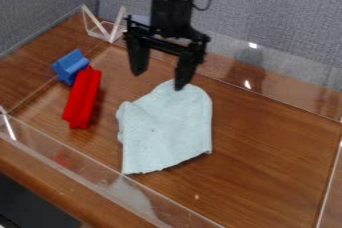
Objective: Move the red object to the right of cloth
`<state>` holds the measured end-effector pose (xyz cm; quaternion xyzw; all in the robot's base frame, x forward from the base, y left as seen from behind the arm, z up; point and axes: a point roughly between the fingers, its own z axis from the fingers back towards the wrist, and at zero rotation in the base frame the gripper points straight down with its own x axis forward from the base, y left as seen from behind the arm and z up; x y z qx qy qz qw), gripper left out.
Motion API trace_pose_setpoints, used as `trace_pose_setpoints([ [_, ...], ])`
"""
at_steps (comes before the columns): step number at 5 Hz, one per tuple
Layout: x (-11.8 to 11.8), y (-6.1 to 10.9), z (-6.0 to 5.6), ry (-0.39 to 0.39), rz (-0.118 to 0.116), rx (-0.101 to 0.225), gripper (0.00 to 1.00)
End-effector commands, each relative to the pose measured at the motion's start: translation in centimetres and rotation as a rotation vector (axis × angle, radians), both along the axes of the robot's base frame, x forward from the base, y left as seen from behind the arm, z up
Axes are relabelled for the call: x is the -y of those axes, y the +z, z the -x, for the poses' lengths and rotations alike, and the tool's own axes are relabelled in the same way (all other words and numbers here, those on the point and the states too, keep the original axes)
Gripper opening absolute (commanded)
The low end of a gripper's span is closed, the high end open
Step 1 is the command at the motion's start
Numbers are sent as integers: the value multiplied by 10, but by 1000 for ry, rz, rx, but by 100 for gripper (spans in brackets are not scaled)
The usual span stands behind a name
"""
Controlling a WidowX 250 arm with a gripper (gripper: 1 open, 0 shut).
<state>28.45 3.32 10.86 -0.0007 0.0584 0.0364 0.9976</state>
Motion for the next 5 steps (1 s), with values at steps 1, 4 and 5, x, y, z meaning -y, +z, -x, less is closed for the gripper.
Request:
trace_pose_setpoints([
  [1,-32,9,0,60,-14,51,100],
  [4,-71,-6,8,153,-42,69,100],
  [5,-71,-12,8,154,-46,63,100],
])
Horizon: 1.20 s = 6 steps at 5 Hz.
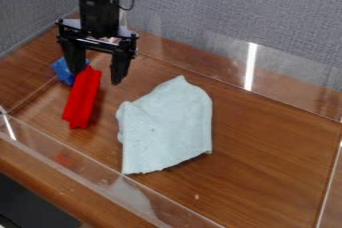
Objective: Move the red object to the right of cloth
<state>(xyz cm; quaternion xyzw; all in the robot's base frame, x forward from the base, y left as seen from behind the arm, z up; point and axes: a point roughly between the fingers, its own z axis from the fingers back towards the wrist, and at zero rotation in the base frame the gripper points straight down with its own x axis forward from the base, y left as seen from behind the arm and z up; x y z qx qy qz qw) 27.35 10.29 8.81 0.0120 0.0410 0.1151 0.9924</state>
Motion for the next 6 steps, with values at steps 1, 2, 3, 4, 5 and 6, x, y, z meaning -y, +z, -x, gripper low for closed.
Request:
trace_pose_setpoints([
  [1,-3,2,-3,5,-17,27,100],
  [2,-5,-4,-3,15,-21,26,100],
  [3,-7,-9,-3,22,-24,26,100],
  [4,-10,-12,-3,28,-28,29,100],
  [5,-13,-14,-3,35,-29,33,100],
  [6,-16,-15,-3,44,-28,38,100],
])
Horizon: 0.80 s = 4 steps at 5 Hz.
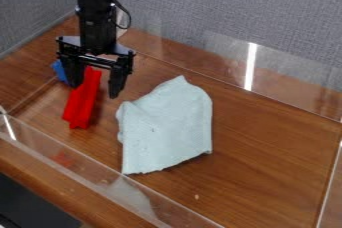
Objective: Move the red object to the right of cloth
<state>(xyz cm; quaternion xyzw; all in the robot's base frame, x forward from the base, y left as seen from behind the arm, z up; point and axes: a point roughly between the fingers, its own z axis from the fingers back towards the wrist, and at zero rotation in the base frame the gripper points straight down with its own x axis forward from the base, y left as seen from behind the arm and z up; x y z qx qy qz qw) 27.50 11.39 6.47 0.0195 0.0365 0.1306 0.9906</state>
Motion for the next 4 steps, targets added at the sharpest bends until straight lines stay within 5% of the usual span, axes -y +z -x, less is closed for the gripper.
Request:
trace_pose_setpoints([
  [1,-9,8,-2,24,-6,35,100],
  [4,-16,8,1,49,5,48,100],
])
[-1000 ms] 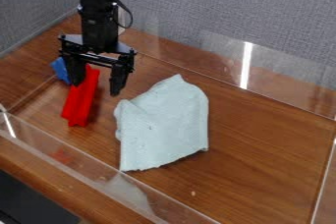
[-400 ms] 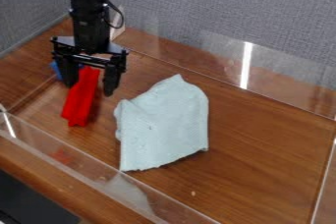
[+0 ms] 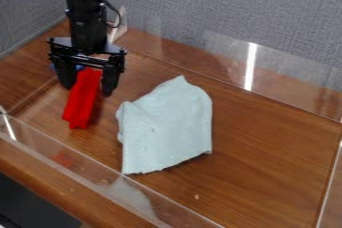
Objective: Move the red object to the right of cloth
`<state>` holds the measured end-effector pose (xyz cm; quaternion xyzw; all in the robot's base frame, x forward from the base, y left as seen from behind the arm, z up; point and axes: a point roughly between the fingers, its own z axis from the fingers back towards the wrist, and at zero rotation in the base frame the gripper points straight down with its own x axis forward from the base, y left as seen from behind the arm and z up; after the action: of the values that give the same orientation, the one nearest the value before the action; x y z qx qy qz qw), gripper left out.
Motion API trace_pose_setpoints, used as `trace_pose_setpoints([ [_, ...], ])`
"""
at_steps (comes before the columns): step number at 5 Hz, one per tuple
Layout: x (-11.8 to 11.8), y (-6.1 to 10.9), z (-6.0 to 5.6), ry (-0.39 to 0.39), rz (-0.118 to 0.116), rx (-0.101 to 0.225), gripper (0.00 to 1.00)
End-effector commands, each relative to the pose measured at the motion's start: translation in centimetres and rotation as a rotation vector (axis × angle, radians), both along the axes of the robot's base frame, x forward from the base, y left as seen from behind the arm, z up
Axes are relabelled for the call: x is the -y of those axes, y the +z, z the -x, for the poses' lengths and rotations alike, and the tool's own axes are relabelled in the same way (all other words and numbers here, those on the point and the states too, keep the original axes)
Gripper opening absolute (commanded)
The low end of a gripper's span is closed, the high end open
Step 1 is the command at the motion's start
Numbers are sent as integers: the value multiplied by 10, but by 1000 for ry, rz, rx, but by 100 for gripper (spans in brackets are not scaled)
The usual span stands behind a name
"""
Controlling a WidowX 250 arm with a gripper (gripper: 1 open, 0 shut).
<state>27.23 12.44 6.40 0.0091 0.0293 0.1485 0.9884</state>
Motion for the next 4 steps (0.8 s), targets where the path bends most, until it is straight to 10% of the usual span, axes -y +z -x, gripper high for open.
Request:
trace_pose_setpoints([
  [1,-6,9,-1,14,-4,33,100],
  [2,-6,10,-1,12,1,37,100],
  [3,-7,1,-2,16,-4,22,0],
  [4,-6,3,-2,7,-8,27,0],
])
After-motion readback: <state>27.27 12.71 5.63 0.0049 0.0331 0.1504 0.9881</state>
